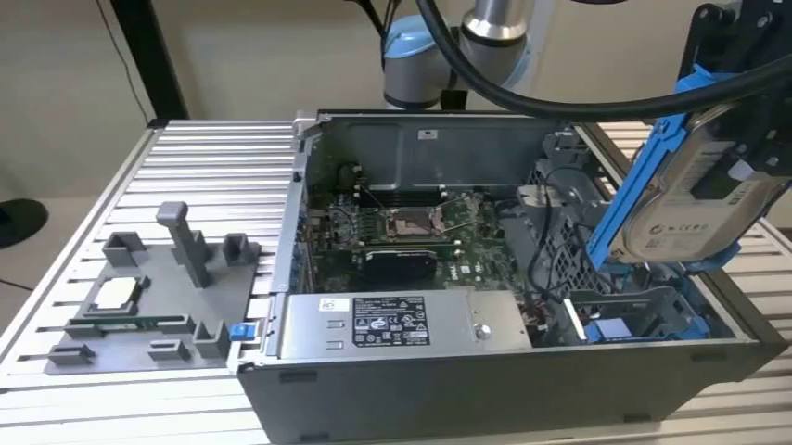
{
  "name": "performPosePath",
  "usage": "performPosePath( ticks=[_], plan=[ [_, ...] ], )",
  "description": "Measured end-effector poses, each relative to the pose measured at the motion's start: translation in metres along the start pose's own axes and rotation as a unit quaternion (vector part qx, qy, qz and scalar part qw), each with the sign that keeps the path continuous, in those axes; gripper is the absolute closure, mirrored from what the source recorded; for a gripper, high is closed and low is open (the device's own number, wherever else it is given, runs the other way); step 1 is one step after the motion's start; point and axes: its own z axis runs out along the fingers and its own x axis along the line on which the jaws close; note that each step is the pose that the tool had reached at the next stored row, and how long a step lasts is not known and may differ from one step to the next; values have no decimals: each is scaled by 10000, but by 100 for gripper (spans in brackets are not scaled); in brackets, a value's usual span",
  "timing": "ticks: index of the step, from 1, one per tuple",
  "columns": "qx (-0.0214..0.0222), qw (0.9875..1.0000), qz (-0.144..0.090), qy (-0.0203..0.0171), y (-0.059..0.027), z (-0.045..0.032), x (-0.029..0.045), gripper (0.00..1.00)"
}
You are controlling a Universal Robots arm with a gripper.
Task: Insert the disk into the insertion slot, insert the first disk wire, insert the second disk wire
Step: 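Insert the disk into the insertion slot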
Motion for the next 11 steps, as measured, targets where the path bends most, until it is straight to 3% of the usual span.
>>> performPosePath(
  ticks=[5, 11],
  plan=[
    [0, 10000, 0, 1, -10, 17, 58, 100],
    [-2, 10000, 1, 0, -53, 117, 71, 100]
  ],
)
